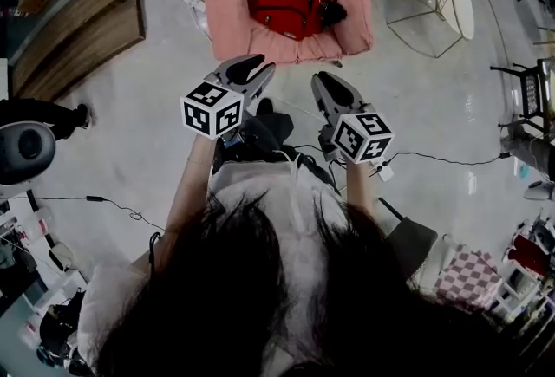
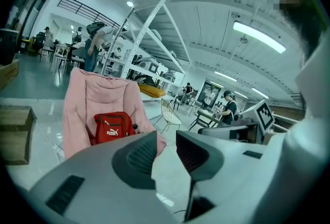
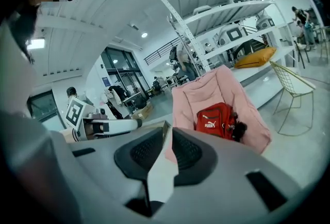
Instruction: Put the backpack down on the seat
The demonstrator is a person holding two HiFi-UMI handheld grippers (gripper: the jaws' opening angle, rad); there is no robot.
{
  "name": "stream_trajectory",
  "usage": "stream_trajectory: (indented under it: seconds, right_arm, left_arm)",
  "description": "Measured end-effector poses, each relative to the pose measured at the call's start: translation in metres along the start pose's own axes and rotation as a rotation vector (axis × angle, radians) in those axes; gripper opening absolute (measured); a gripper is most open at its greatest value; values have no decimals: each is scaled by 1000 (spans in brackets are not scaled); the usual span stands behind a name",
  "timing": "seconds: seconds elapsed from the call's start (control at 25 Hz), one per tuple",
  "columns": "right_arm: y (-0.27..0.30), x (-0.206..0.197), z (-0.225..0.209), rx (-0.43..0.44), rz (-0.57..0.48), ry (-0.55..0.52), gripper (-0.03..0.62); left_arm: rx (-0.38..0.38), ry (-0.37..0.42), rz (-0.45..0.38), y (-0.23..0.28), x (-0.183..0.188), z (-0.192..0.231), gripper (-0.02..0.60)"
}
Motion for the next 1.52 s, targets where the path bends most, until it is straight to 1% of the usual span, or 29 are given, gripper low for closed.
stream_trajectory:
  seconds: [0.28,0.44,0.6,0.96,1.12,1.52]
  right_arm:
    - [-41,-26,16,57,-15,-31,69]
    - [-56,-38,26,88,-17,-68,60]
    - [-72,-50,33,108,-17,-99,52]
    - [-90,-67,49,151,14,-172,43]
    - [-91,-73,55,159,30,-207,43]
    - [-95,-79,65,168,29,-210,43]
  left_arm:
    - [24,13,7,-14,-31,-58,127]
    - [55,-3,-5,-24,-47,-74,127]
    - [78,-1,-10,-29,-62,-89,127]
    - [96,-6,-32,-39,-78,-113,127]
    - [106,-10,-32,-44,-84,-114,127]
    - [115,-24,-43,-55,-88,-116,127]
Point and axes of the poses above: the fingertips, and each gripper's own axes: y forward along the fingers, z to its left, x out of its top, the point moved 3 cm from there along -y, backward along the fingers, and after that the axes turned 11 degrees about z, right-handed, at the moved point
